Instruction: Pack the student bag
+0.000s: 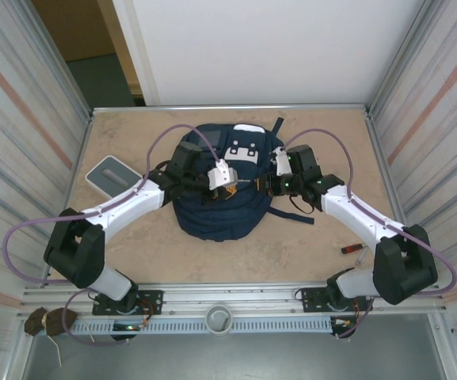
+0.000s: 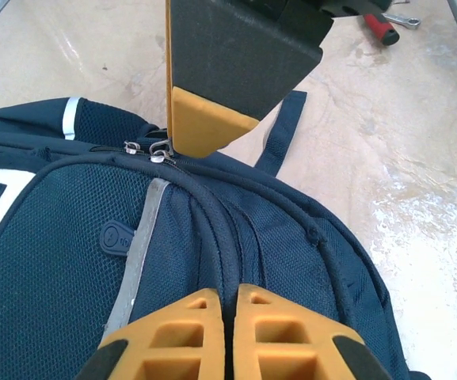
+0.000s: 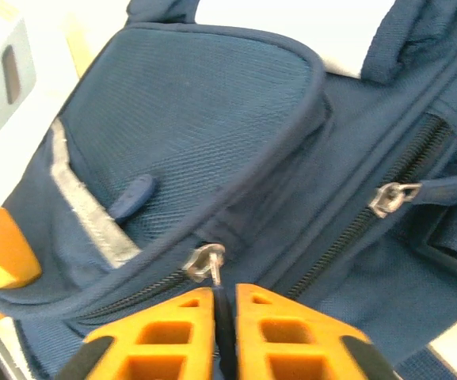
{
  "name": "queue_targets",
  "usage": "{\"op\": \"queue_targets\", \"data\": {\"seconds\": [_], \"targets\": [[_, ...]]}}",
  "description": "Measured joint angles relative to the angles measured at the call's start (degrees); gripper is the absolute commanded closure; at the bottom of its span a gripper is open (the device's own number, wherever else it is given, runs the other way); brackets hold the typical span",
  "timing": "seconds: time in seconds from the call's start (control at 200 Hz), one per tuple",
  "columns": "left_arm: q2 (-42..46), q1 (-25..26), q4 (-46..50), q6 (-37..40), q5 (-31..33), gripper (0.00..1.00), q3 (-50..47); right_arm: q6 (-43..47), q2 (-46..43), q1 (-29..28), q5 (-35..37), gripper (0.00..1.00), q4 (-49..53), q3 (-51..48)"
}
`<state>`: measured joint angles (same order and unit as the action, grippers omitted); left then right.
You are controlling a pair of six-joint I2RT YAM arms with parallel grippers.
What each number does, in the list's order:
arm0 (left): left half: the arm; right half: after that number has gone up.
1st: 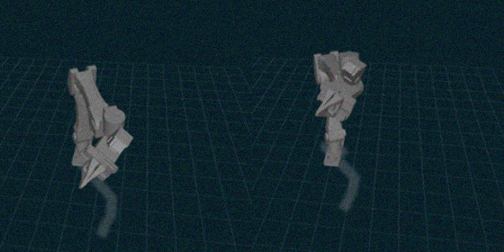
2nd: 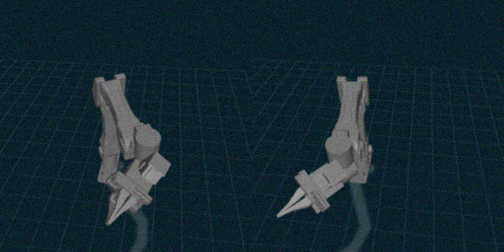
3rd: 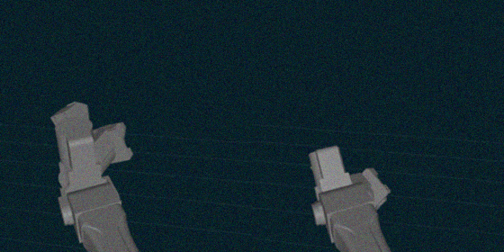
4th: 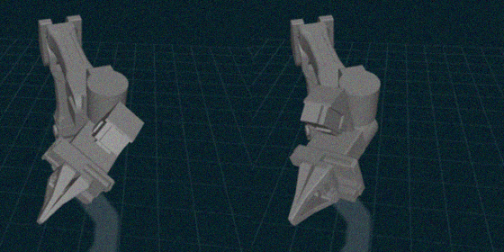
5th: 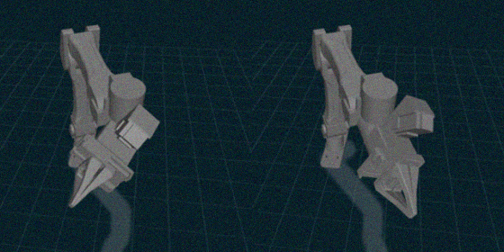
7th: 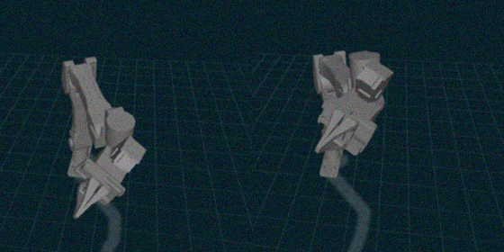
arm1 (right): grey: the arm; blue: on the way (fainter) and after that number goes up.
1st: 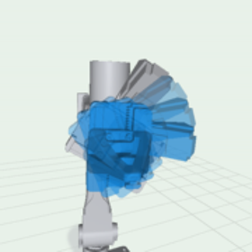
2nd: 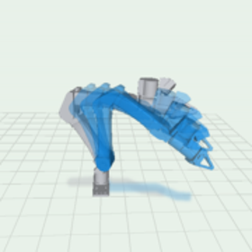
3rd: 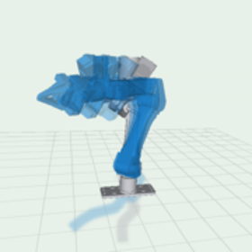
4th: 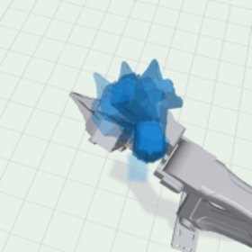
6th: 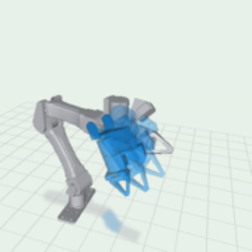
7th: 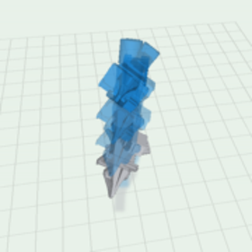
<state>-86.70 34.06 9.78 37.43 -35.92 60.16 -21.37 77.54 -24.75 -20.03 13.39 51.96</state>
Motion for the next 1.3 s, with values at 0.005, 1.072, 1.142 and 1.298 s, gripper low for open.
{"op": "queue_targets", "data": {"seconds": [0.005,1.072,1.142,1.298], "targets": [[0.0,0.0,0.0,-0.04,-0.02,1.0,0.0,0.24,0.0,0.02,0.17,0.75,0.07,0.0],[11.45,-2.56,-15.32,-26.25,16.52,0.09,-7.78,2.08,-19.78,6.58,30.03,0.02,6.4,-4.52],[17.49,-6.49,-18.51,-29.7,22.64,0.01,-12.57,3.89,-20.48,5.31,35.47,0.01,5.79,-4.55],[26.18,-13.22,-21.16,-34.82,36.35,0.01,-22.51,5.88,-20.59,5.11,46.49,0.01,3.67,-6.75]]}}
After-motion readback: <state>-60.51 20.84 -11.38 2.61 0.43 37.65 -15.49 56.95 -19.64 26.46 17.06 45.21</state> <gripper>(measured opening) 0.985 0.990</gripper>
